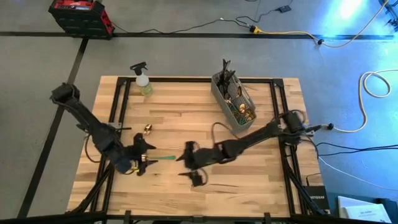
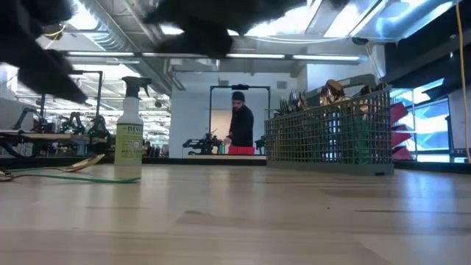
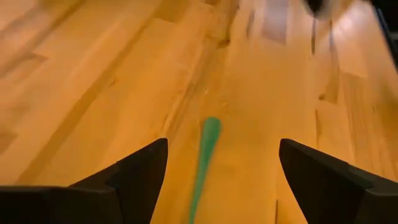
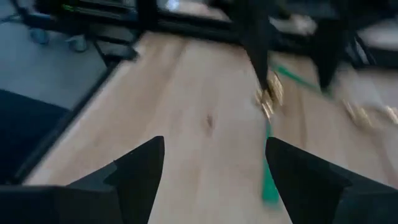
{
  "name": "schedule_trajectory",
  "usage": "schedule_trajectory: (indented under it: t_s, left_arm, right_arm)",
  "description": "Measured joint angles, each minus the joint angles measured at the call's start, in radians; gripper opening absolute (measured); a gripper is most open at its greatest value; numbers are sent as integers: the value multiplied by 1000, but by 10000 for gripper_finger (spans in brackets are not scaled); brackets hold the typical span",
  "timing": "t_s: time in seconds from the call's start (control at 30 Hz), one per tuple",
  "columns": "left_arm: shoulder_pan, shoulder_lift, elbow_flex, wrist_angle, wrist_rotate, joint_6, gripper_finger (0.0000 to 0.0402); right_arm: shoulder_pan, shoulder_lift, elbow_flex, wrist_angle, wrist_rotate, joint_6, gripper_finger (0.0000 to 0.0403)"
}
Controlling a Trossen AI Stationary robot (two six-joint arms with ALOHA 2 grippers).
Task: Sort silverware
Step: Put the green spoon into the silverware basket
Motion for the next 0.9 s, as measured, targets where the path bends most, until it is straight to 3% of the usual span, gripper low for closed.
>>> schedule_trajectory:
  t_s: [0.13,0.37,0.57,0.77,0.9]
  left_arm:
    - [-117,-11,-55,-20,-147,-149,294]
    - [-297,-22,-151,-65,-256,-400,294]
    - [-372,-22,-228,-54,-127,-523,294]
    - [-401,-17,-240,-62,-67,-494,294]
    - [-400,-9,-240,-64,-29,-460,294]
  right_arm:
    - [-47,163,207,-90,-28,-33,266]
    - [-152,396,480,-136,-111,23,266]
    - [-181,516,588,-115,-191,102,262]
    - [-177,602,599,-15,-219,131,232]
    - [-174,611,603,-8,-174,131,202]
